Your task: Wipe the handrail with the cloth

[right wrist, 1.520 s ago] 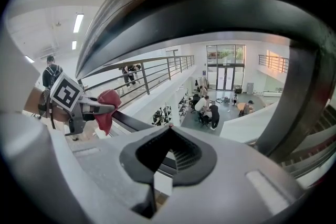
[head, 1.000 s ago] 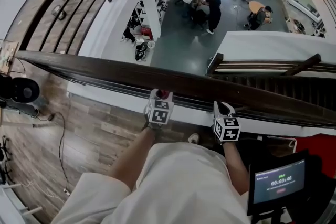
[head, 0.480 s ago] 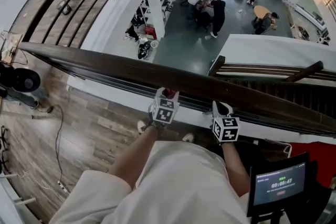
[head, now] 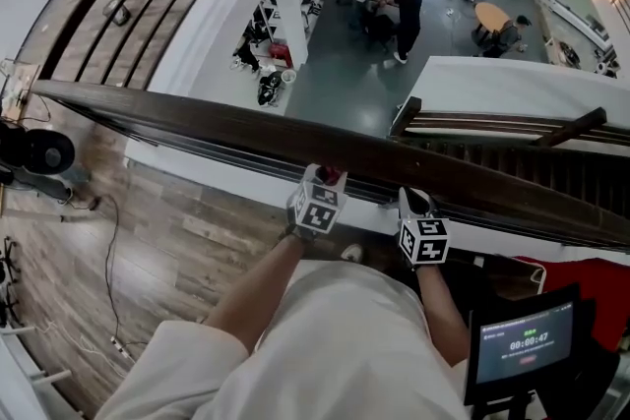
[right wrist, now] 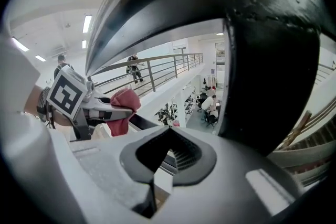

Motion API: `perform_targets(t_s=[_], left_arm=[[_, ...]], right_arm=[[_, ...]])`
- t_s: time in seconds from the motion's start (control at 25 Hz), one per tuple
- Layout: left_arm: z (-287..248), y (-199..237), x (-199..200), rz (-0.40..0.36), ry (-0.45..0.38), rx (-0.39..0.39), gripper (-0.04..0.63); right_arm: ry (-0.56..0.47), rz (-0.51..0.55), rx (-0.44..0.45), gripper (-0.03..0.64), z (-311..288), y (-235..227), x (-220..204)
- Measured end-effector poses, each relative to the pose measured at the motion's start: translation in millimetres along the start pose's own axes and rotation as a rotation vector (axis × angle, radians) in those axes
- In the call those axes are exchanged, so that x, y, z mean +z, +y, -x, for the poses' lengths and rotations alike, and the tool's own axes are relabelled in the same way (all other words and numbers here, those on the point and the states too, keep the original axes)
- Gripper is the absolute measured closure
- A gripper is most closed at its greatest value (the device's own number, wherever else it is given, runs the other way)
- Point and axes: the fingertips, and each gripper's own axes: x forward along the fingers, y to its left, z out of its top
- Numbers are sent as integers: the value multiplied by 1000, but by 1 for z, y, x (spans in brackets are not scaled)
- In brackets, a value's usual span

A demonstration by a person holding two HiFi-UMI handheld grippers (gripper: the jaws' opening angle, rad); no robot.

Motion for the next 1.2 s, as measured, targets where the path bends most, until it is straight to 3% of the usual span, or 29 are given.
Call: perform_targets(t_s=[0.24,0.44,0.76,1.2], left_arm=[[-2,-7,-6,-82,29,-54,509],[5,10,-11,-86,31,-67,508],[25,61,-20,-77,38,-40,508],[56,148,-36,-7,43,47,508]], right_arm=[[1,1,-30,614,-10,5,9],[-11,1,-61,614,-14,16,23],[-3,2,-74,614,-23,39,30],[1,8,-66,614,-49,80,41]])
